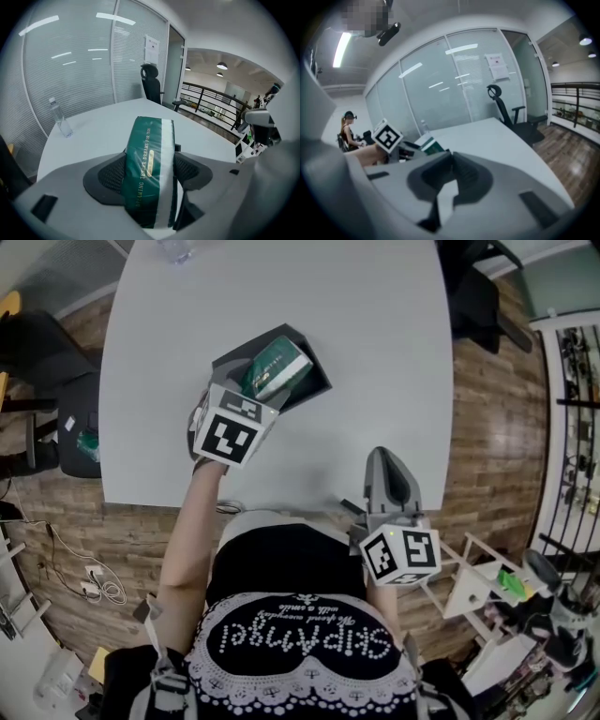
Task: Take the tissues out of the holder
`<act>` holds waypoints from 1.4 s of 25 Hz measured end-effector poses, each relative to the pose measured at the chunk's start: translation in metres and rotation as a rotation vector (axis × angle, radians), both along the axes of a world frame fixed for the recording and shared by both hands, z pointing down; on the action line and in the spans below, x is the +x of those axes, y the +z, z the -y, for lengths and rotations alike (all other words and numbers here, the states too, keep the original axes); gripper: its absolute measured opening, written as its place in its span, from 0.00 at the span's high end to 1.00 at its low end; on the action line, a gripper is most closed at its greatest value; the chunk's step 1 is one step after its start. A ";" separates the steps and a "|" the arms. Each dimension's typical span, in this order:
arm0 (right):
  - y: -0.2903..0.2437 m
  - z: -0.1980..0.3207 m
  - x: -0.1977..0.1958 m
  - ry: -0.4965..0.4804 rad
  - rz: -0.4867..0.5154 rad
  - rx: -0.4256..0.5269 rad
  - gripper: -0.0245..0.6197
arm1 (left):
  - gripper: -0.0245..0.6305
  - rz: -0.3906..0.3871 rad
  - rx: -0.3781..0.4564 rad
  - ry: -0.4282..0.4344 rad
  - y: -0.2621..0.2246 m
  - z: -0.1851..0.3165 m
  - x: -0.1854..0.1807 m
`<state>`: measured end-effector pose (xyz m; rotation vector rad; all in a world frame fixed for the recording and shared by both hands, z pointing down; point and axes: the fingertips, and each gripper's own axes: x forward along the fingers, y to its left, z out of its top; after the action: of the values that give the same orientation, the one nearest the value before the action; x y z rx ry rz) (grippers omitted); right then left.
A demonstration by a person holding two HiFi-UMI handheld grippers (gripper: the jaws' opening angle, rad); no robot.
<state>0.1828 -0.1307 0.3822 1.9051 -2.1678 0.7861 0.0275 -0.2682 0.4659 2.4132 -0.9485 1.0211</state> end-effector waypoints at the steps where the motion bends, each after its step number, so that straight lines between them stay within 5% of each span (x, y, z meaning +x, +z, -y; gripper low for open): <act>1: -0.001 -0.001 0.000 -0.002 -0.001 0.003 0.91 | 0.45 -0.015 0.027 -0.015 -0.008 0.002 -0.001; 21: -0.036 0.011 0.001 -0.022 -0.051 0.111 0.91 | 0.45 -0.342 0.420 -0.263 -0.176 -0.021 -0.076; 35: -0.058 0.011 0.005 -0.036 -0.072 0.177 0.91 | 0.45 -0.396 0.531 -0.386 -0.211 -0.078 -0.113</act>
<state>0.1875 -0.1420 0.3246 1.9348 -2.2884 0.5261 -0.0854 -0.1902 0.2545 2.5272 -1.5911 0.1489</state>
